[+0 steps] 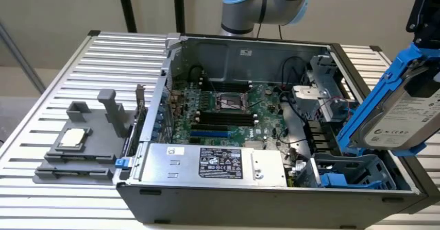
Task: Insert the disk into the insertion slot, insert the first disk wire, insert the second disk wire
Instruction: 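Insert the disk into the insertion slot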
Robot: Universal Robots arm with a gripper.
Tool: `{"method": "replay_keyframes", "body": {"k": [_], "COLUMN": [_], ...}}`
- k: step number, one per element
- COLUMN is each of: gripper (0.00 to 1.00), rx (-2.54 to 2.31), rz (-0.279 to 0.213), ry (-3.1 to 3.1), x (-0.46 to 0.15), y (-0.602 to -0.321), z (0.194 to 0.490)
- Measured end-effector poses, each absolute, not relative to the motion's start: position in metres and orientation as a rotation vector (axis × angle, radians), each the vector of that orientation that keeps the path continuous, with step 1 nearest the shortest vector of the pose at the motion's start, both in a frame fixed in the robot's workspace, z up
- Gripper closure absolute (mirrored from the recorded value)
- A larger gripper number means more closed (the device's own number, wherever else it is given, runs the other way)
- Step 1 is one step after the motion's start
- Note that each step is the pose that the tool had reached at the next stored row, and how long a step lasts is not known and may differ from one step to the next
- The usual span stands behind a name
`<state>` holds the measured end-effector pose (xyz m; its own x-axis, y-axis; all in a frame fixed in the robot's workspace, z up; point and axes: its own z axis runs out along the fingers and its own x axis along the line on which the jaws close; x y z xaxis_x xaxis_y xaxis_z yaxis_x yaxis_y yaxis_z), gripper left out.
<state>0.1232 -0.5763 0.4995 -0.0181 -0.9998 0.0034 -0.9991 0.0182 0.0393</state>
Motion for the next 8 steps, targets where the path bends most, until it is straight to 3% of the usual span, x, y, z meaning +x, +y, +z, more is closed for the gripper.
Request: {"method": "replay_keyframes", "body": {"k": [8], "gripper": [0.67], "rx": [2.183], "rz": [-0.046], "ry": [-2.222], "x": [0.1174], "y": [-0.5762], "z": [0.4929]}}
